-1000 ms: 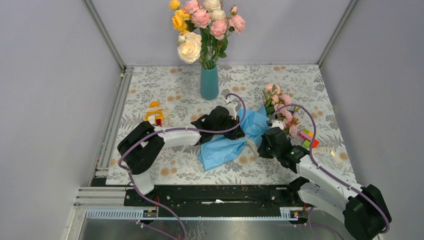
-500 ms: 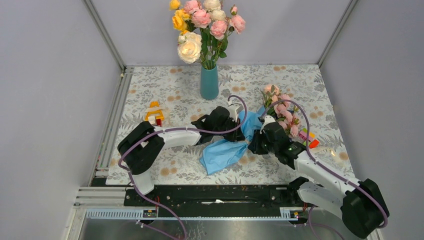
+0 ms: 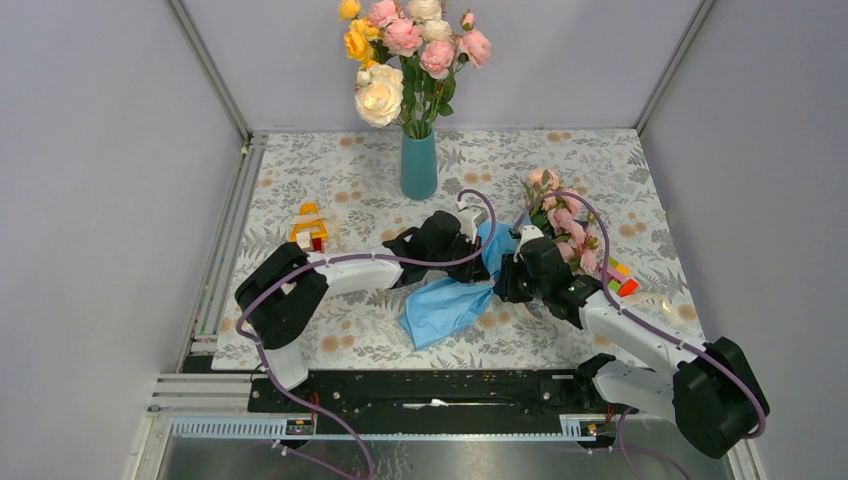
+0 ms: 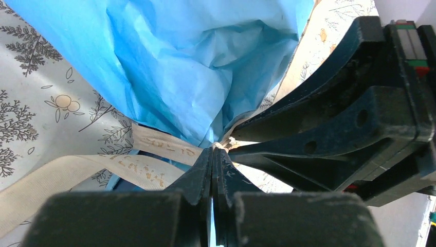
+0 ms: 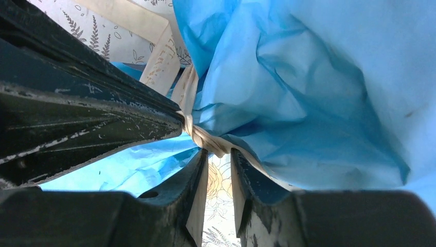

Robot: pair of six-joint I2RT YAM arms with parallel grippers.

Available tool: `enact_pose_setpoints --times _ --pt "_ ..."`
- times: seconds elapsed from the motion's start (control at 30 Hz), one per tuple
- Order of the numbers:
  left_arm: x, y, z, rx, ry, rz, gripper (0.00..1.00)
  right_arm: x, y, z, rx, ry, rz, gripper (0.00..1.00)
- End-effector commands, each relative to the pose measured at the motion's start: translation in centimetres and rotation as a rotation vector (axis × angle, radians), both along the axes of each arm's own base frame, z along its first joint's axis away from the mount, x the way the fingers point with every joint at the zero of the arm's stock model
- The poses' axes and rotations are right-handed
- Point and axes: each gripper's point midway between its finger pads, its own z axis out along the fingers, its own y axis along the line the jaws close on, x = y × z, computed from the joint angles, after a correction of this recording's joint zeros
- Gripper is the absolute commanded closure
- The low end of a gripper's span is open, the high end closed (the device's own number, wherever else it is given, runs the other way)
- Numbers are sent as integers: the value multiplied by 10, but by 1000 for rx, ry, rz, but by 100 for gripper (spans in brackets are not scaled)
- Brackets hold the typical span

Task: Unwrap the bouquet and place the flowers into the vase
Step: Untie the ribbon from the wrapping paper.

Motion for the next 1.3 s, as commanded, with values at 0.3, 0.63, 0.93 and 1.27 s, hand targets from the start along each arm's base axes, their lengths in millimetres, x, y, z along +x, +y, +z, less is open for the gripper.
enact_pose_setpoints --times 0.3,0.63,0.93,1.27 --pt "8 -14 35 -64 -63 -29 100 26 12 17 -5 -77 20 100" --pt "32 -1 40 -123 4 128 100 10 -16 -5 -55 7 -136 100" --pt "25 -3 35 -132 26 78 94 3 -7 -4 -7 6 -85 100" --pt "24 1 30 -91 9 64 70 2 1 16 54 -57 -31 91"
